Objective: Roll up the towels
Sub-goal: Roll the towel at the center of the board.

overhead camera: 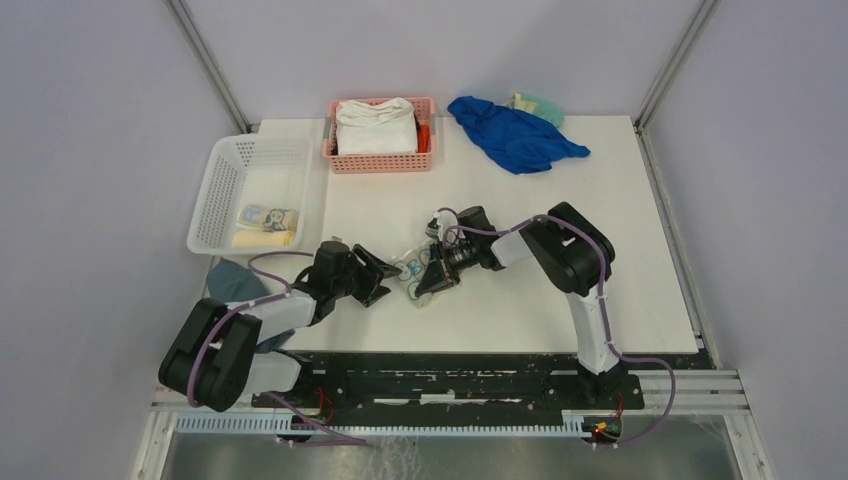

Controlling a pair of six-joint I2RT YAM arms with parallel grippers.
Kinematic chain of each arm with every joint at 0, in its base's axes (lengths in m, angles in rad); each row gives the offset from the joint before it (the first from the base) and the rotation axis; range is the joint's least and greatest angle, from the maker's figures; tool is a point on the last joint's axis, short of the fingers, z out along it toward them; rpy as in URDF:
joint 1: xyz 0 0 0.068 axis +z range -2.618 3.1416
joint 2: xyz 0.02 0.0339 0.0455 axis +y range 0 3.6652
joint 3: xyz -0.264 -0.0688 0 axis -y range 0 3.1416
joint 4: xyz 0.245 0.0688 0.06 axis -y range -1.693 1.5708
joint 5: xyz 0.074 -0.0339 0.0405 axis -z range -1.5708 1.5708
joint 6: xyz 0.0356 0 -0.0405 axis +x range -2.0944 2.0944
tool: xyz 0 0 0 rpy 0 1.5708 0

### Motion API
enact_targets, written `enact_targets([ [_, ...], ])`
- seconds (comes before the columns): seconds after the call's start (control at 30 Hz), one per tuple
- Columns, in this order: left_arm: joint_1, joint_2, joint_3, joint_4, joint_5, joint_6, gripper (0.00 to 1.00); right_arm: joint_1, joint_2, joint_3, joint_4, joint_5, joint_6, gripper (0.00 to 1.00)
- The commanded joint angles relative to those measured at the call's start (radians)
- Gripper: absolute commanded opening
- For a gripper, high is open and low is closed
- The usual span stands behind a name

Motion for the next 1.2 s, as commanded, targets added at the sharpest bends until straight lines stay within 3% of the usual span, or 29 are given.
enact_targets([
  [0.0,0.006,0.094,0.045,0.092,0.022,0.092,0.68,-0.005,0.047,0.009,-0.060,0.063,-0.054,0.01],
  [0.2,-0.005,0.203,0.068,0.051,-0.013,0.090,0.60,-0.005,0.014,0.036,-0.184,0.115,-0.139,0.05],
  [0.47,-0.056,0.323,0.116,-0.065,-0.104,0.052,0.55,0.023,-0.139,0.077,-0.422,0.289,-0.298,0.25],
  [0.67,-0.070,0.359,0.126,-0.131,-0.177,0.013,0.48,0.084,-0.305,0.120,-0.610,0.560,-0.405,0.39],
  [0.87,-0.081,0.389,0.154,-0.156,-0.184,-0.004,0.47,0.197,-0.462,0.165,-0.766,0.934,-0.501,0.46],
  [0.97,-0.084,0.384,0.155,-0.161,-0.184,-0.013,0.46,0.288,-0.491,0.198,-0.796,1.096,-0.542,0.48],
  [1.03,-0.086,0.375,0.155,-0.174,-0.186,-0.019,0.46,0.343,-0.488,0.217,-0.792,1.181,-0.557,0.56],
  [1.17,-0.091,0.352,0.150,-0.186,-0.188,-0.042,0.45,0.416,-0.449,0.255,-0.768,1.281,-0.573,0.57],
])
